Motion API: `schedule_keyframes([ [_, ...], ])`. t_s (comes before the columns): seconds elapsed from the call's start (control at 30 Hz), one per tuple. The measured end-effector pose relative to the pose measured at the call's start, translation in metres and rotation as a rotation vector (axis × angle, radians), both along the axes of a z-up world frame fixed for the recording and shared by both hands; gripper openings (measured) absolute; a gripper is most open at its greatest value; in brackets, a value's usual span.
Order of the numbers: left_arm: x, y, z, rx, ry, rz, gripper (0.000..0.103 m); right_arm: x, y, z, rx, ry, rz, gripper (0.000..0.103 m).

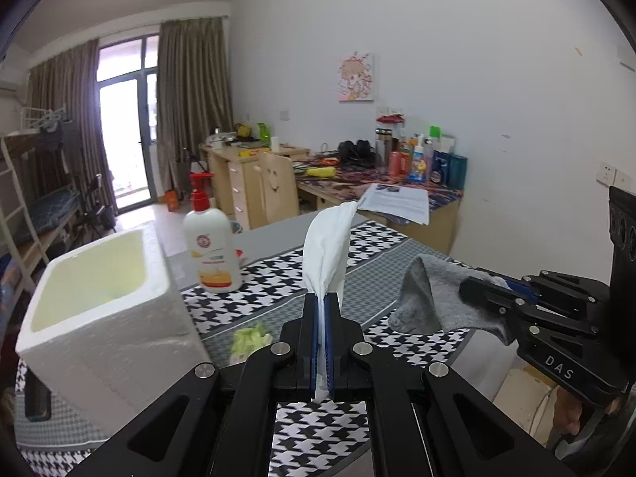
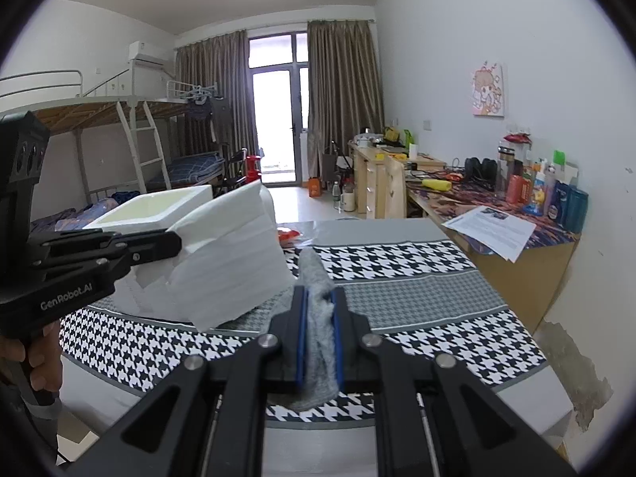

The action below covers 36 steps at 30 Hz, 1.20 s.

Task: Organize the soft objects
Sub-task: 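Carry the white cloth in the left tool over the foam box while the right tool carries the sock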

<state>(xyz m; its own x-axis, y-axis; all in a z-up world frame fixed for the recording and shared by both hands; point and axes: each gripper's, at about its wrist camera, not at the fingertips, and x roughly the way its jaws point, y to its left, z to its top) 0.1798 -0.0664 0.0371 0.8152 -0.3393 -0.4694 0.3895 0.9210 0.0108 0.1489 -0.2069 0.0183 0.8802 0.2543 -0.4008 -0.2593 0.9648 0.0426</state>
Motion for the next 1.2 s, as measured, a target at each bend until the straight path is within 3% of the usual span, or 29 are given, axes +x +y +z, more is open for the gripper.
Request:
schedule_keyframes([
  [0.5, -0.022, 0.051, -0.001, -0.020, -0.024, 0.176, 0.003, -0.004, 0.045, 0.003, -0.016, -0.006, 0.134, 0.014],
  [0.9, -0.050, 0.103, -0.004, -0.037, -0.051, 0.389, 0.003, -0.011, 0.097, 0.002, -0.024, -0.007, 0.283, 0.014],
  [1.2, -0.068, 0.136, -0.007, -0.047, -0.058, 0.448, 0.003, -0.016, 0.129, 0.007, -0.044, -0.017, 0.369, 0.014],
])
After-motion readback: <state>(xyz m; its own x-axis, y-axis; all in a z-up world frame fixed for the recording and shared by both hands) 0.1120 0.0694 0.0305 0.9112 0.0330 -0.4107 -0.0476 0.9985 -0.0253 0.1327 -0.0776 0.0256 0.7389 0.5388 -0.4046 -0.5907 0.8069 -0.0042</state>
